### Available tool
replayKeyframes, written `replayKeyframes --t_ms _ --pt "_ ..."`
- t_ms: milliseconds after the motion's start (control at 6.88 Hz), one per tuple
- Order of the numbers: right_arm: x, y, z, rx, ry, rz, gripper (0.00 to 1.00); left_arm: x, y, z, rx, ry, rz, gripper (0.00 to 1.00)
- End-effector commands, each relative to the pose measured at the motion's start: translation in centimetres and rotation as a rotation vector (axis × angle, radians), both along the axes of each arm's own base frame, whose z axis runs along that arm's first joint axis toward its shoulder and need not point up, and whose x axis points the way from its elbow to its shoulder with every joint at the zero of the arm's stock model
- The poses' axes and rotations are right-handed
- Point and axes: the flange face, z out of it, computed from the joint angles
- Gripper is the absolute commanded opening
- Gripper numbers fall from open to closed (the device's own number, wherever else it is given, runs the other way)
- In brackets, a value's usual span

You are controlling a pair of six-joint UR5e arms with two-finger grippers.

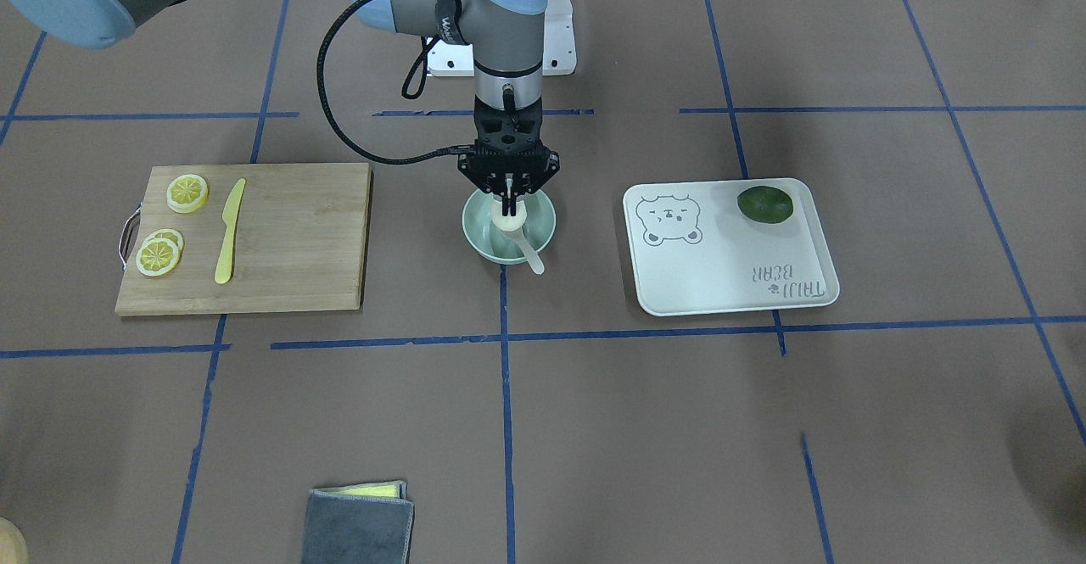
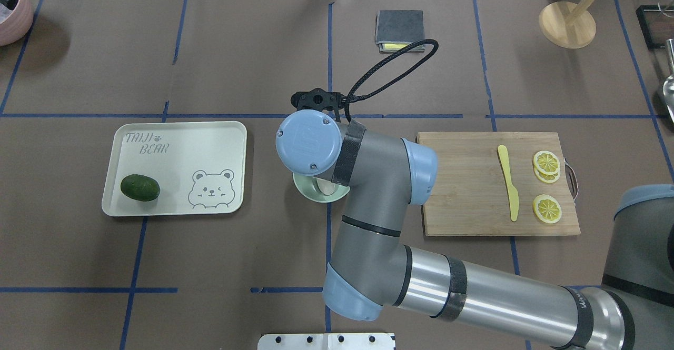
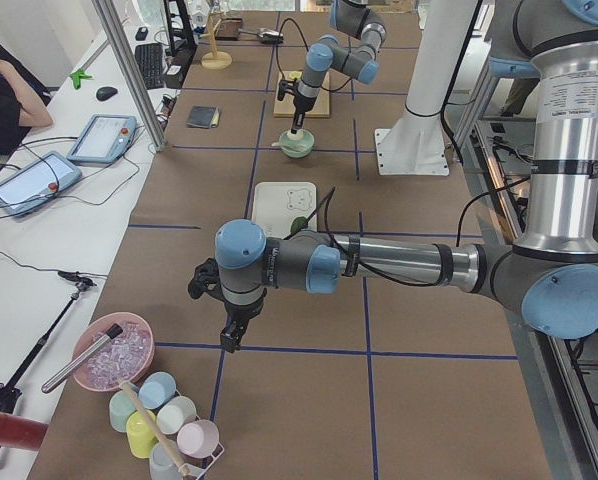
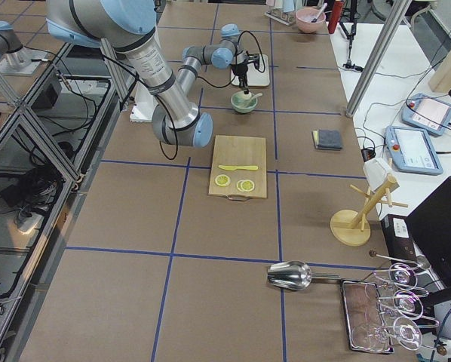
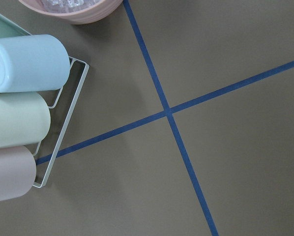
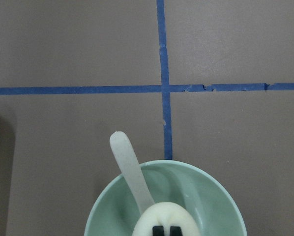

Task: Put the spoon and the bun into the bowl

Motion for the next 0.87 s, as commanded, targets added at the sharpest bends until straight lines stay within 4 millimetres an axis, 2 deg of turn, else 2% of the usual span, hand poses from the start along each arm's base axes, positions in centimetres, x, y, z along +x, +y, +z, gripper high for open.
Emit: replayKeyframes --t_ms 0,145,291,436,581,726 --pt "2.1 0.7 0.0 0.024 -0.027 -0.007 1.0 0.0 0.0 0.4 -0.008 0.0 0.0 1.0" --pt "6.3 0.5 0.5 0.052 -0.054 -0.008 1.0 0.0 0.0 0.5 -0.009 0.0 0.0 1.0" --pt "11.2 -1.2 1.3 0.094 -0.059 -0.051 1.0 0.0 0.0 0.5 -0.009 0.0 0.0 1.0" --pt "16.6 -5.5 3.6 0.08 -0.052 -0.1 1.0 0.0 0.0 0.4 -0.01 -0.002 -0.001 1.0" --pt "23.0 -10.2 7.1 0.121 -0.003 -0.177 1.0 0.0 0.2 0.4 -0.013 -0.005 -0.002 1.0" --pt "29.5 -13.4 12.2 0.138 0.047 -0.245 1.0 0.0 0.1 0.3 -0.018 -0.006 -0.003 1.0"
